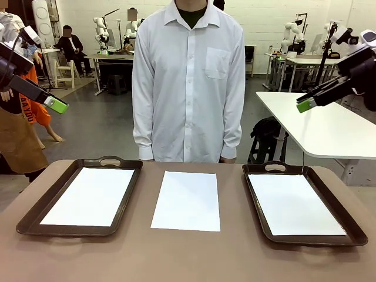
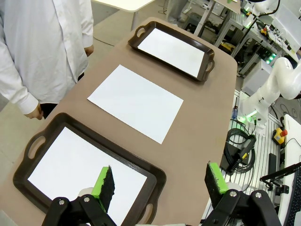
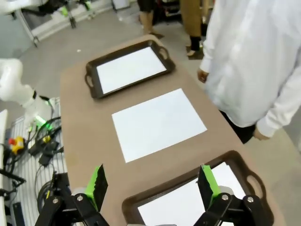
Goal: Sort the A4 documents.
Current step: Receive the A4 Paper.
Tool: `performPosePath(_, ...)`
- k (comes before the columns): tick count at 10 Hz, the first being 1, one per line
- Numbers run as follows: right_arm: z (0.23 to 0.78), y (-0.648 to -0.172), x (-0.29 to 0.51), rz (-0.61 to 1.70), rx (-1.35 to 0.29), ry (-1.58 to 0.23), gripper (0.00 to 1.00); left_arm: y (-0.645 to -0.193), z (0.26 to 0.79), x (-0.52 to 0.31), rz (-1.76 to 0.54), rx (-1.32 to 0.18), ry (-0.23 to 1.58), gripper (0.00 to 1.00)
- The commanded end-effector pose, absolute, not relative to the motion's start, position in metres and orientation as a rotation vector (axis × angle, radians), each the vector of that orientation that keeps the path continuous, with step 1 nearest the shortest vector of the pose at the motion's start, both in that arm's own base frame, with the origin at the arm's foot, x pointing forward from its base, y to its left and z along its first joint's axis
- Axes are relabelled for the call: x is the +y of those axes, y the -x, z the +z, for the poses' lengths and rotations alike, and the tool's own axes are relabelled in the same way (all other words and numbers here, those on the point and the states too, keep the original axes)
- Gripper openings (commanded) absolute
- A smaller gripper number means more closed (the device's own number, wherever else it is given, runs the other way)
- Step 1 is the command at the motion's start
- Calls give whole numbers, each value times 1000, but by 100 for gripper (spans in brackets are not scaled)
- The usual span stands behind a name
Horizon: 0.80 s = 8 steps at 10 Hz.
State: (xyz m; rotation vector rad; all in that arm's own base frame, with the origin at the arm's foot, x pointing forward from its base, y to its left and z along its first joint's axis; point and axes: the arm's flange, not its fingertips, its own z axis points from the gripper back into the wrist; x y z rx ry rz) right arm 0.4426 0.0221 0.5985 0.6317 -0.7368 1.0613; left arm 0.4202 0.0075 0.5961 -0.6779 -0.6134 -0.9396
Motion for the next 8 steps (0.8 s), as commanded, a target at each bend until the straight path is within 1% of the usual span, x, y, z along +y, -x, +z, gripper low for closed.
performPosePath(1,584,-430,25,1112,-702,-621,100,-419,597,7,-944,-612,674,100)
performPosePath(2,581,-426,30,1130,-669,-613,100,-419,597,7,-944,-612,674,100)
performPosePath(8,581,-424,27,1128,-639,-609,100,-419,597,7,-944,-612,674,100)
